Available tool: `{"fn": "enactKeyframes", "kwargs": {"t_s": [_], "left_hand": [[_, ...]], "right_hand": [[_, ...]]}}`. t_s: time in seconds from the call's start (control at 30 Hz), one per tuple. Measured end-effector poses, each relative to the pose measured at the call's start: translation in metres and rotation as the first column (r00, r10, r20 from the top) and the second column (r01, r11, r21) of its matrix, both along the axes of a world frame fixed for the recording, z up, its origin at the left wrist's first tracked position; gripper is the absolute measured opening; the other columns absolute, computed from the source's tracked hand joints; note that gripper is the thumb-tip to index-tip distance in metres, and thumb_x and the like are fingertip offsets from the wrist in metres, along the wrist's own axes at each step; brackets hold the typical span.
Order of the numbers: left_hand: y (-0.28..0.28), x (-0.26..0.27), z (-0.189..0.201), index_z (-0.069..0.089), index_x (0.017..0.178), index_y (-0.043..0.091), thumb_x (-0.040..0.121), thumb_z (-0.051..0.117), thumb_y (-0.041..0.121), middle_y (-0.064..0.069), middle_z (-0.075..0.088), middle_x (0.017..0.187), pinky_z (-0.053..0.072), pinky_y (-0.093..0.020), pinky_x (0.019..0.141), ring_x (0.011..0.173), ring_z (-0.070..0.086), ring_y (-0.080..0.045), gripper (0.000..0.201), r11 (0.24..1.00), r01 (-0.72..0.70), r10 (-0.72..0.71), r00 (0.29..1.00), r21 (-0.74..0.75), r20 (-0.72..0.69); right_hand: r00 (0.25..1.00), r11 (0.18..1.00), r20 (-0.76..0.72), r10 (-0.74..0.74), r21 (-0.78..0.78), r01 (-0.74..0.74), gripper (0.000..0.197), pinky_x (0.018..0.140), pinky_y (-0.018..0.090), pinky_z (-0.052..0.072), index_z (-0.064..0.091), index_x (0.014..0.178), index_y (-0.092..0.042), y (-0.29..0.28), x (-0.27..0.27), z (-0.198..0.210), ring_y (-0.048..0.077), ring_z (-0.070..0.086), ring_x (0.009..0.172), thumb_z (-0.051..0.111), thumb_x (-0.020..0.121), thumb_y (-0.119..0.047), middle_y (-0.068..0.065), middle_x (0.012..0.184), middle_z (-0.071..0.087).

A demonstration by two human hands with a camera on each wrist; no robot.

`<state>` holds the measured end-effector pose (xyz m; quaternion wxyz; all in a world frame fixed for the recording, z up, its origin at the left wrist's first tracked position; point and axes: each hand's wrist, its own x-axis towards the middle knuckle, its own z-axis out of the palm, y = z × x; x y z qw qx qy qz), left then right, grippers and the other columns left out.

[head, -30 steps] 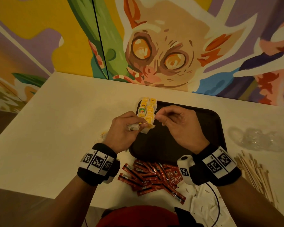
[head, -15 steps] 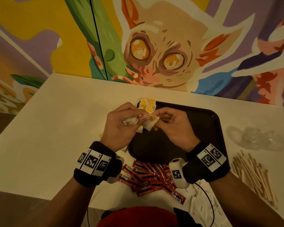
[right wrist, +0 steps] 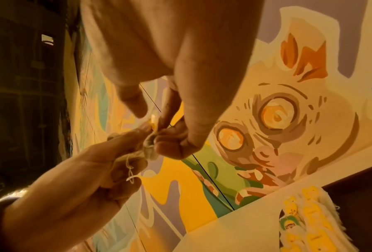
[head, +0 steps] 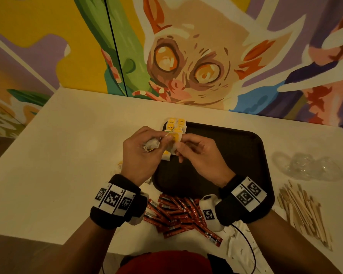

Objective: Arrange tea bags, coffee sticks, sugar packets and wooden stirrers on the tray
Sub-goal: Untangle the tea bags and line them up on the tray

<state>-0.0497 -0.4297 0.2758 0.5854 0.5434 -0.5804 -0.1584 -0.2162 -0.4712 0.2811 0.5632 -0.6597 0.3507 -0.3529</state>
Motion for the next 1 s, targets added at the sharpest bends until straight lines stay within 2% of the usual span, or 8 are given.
{"fn": "enactKeyframes", "kwargs": {"t_s": [0.13,0.27,0.4,0.53,0.63,0.73,0.9,1.0], "left_hand": [[0.0,0.0,-0.009,0.074,0.089,0.013,0.083,0.074,0.016,0.005,0.066,0.08,0.044,-0.01,0.069,0.076,0.062,-0.002,0.006,0.995,0.016,-0.013,1.0,0.101,-0.027],[-0.002,0.004,-0.027,0.074,0.09,0.015,0.088,0.069,0.021,0.008,0.071,0.085,0.049,-0.017,0.072,0.079,0.064,-0.001,0.008,0.942,-0.028,0.109,0.968,0.334,-0.227],[-0.001,0.01,-0.05,0.074,0.093,0.019,0.091,0.064,0.021,0.015,0.066,0.073,0.046,-0.024,0.061,0.068,0.059,-0.004,0.01,0.843,0.015,0.222,0.9,0.537,-0.374],[0.002,0.01,-0.065,0.073,0.095,0.019,0.091,0.063,0.016,0.017,0.06,0.063,0.045,-0.027,0.058,0.063,0.054,-0.006,0.011,0.784,0.04,0.271,0.876,0.619,-0.4],[0.003,0.009,-0.068,0.071,0.098,0.014,0.091,0.062,0.012,0.018,0.059,0.057,0.043,-0.025,0.057,0.056,0.053,-0.002,0.011,0.771,0.07,0.264,0.87,0.633,-0.417],[0.003,0.008,-0.07,0.07,0.099,0.013,0.091,0.062,0.011,0.016,0.058,0.058,0.044,-0.025,0.057,0.056,0.052,-0.004,0.012,0.762,0.089,0.266,0.86,0.642,-0.435],[0.002,0.006,-0.07,0.065,0.105,0.012,0.092,0.058,0.007,0.006,0.055,0.063,0.042,-0.025,0.055,0.05,0.049,-0.001,0.015,0.754,0.128,0.294,0.812,0.645,-0.504],[0.001,0.006,-0.072,0.064,0.107,0.012,0.094,0.052,0.005,0.005,0.052,0.058,0.039,-0.028,0.054,0.052,0.046,-0.008,0.019,0.739,0.161,0.322,0.769,0.654,-0.553]], "right_hand": [[0.993,0.995,-0.09,-0.082,-0.062,0.077,0.018,0.064,0.021,0.05,0.068,0.097,0.004,-0.006,0.005,-0.014,0.003,0.058,0.062,0.065,0.093,-0.014,0.008,0.077,0.065],[0.956,0.99,-0.26,-0.133,0.009,0.14,0.014,0.07,0.017,0.046,0.072,0.096,-0.009,-0.026,0.004,-0.047,-0.006,0.059,0.068,0.066,0.093,-0.021,-0.016,0.076,0.065],[0.868,0.98,-0.481,-0.125,0.074,0.183,0.015,0.073,0.022,0.05,0.071,0.103,-0.017,-0.051,0.003,-0.084,0.003,0.062,0.082,0.066,0.093,-0.026,-0.004,0.101,0.07],[0.768,0.962,-0.632,-0.105,0.132,0.24,0.022,0.09,0.032,0.054,0.07,0.11,-0.014,-0.071,0.007,-0.11,0.015,0.063,0.097,0.067,0.092,-0.026,0.003,0.108,0.069],[0.7,0.944,-0.711,-0.066,0.182,0.274,0.019,0.095,0.041,0.053,0.071,0.104,-0.015,-0.082,0.014,-0.129,0.023,0.062,0.106,0.069,0.09,-0.028,0.006,0.108,0.068],[0.676,0.928,-0.735,-0.057,0.211,0.307,0.013,0.091,0.042,0.056,0.071,0.094,-0.014,-0.087,0.023,-0.142,0.026,0.064,0.105,0.071,0.088,-0.026,0.007,0.103,0.069],[0.675,0.908,-0.732,-0.09,0.218,0.358,0.013,0.08,0.035,0.06,0.07,0.099,-0.011,-0.091,0.029,-0.151,0.024,0.069,0.095,0.069,0.09,-0.02,0.012,0.104,0.069],[0.676,0.898,-0.725,-0.131,0.203,0.391,0.011,0.059,0.025,0.058,0.066,0.095,-0.018,-0.091,0.029,-0.156,0.025,0.069,0.09,0.073,0.087,-0.02,0.015,0.111,0.065]]}}
